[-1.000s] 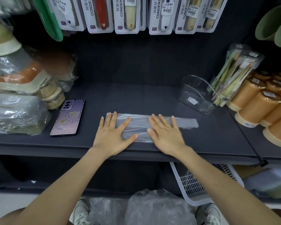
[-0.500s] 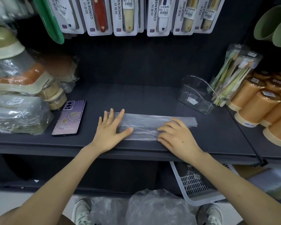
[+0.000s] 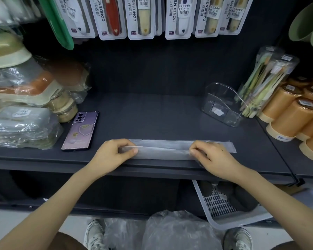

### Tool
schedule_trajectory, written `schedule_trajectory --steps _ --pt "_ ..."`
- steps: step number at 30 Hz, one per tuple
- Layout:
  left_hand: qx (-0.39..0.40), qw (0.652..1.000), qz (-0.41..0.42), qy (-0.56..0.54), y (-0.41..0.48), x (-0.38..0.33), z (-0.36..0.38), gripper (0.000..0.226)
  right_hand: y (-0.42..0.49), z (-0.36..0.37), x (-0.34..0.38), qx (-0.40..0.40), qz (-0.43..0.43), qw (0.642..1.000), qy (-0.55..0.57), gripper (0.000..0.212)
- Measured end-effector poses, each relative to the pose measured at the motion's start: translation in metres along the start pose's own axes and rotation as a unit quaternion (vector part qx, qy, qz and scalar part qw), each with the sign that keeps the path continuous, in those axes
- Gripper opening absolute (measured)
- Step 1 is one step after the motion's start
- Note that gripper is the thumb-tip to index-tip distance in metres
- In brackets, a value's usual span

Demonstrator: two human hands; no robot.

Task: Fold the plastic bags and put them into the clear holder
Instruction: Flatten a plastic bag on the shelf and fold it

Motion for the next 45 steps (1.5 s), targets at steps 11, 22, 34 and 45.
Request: schedule_trajectory --steps 11,22,34,45 --pt "-0.09 0.99 -0.112 0.005 0.01 -0.005 0.012 0.024 0.029 -0.001 -0.005 -0.002 0.176 0.965 0.194 0.042" --pt "-0.07 0.975 -0.208 -0.015 0.032 -0.012 0.008 0.03 0.043 0.004 -0.009 -0.001 0.225 0.973 0.058 0.019" --pt "-0.039 0.959 0.026 0.279 0.019 -0.028 0.066 0.071 0.046 0.002 -0.003 0.019 0.226 0.974 0.0 0.021" --pt "0.036 0.941 -0.053 0.333 0.019 -0.026 0.074 0.088 0.042 -0.012 0.001 -0.007 0.292 0.934 0.206 0.011"
Point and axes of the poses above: each hand's wrist, its own y-axis towards the middle knuckle, its own z-axis out of the palm, x = y × z, the point moved 1 cm from there along y, towards the middle knuckle, and after that the axes turned 2 degrees about -z, right-handed, at the moved point
